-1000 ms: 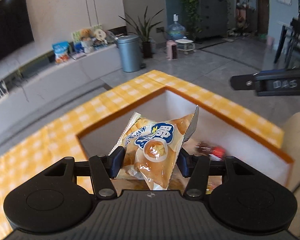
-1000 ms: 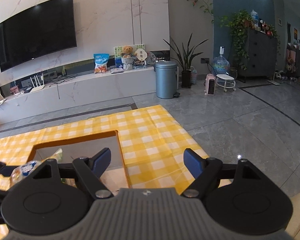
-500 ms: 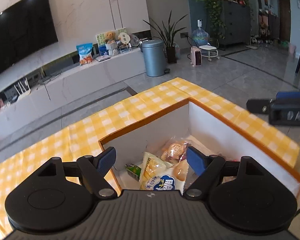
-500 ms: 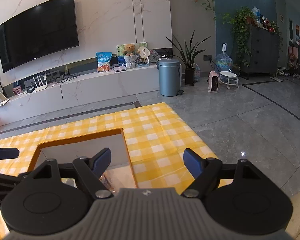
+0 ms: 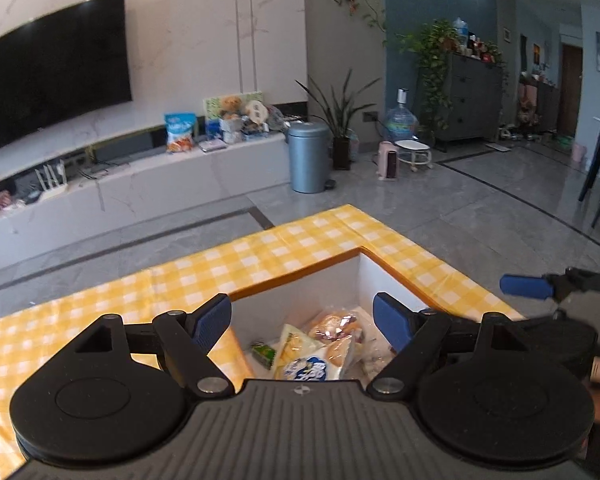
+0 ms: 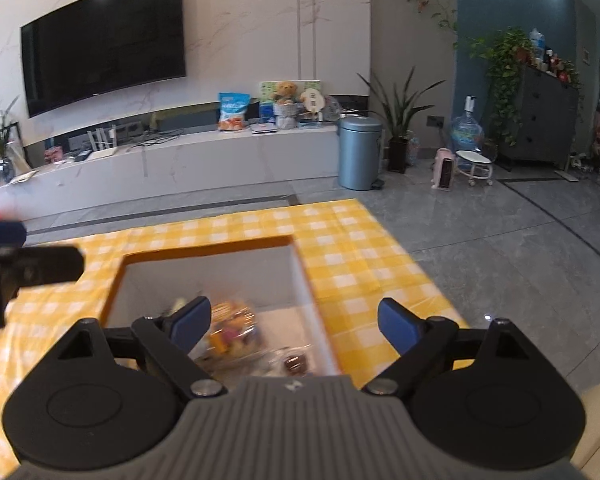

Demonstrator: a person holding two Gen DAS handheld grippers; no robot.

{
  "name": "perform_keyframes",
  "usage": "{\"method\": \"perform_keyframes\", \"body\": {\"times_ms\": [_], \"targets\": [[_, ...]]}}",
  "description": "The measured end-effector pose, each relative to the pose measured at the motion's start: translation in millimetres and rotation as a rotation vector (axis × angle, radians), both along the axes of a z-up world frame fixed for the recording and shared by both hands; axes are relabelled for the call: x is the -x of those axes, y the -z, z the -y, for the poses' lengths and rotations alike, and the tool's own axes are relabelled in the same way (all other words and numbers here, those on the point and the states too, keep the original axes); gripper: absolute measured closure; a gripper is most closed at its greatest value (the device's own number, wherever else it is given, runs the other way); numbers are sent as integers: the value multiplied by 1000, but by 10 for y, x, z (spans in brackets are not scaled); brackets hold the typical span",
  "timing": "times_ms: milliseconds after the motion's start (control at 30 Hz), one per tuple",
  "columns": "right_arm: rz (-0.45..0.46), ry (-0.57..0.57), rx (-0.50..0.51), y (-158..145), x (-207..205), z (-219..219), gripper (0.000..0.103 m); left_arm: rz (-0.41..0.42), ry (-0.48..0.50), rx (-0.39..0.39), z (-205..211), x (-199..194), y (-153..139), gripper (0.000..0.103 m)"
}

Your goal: Organize snacks

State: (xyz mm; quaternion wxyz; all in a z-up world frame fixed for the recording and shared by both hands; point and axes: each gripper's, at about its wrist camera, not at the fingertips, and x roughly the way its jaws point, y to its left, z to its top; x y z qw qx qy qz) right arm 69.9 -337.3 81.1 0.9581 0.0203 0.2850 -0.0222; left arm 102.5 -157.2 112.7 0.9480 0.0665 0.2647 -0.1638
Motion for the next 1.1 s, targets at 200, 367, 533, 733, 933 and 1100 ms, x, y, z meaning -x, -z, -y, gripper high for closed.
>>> {"method": "perform_keyframes", "body": {"times_ms": [200, 367, 533, 733, 933, 1100], "targets": [[15, -32, -22, -38, 265, -216, 15, 28, -15, -7, -26, 222, -62, 8], [41, 2, -88, -47, 562, -275, 15, 7, -37, 9, -40, 360, -94, 8], [61, 25, -121, -30, 875, -330, 15, 8, -72, 9, -14, 550, -25, 8], [61, 1, -160, 43, 1142, -405, 13, 7, -103, 37, -38, 798, 92, 8], [72, 27, -185, 160, 1252, -462, 13, 14, -193, 28, -100, 952, 287, 9], [75, -21, -158, 239, 1266, -585, 13, 3, -170, 64, -185, 980, 454, 9]]}}
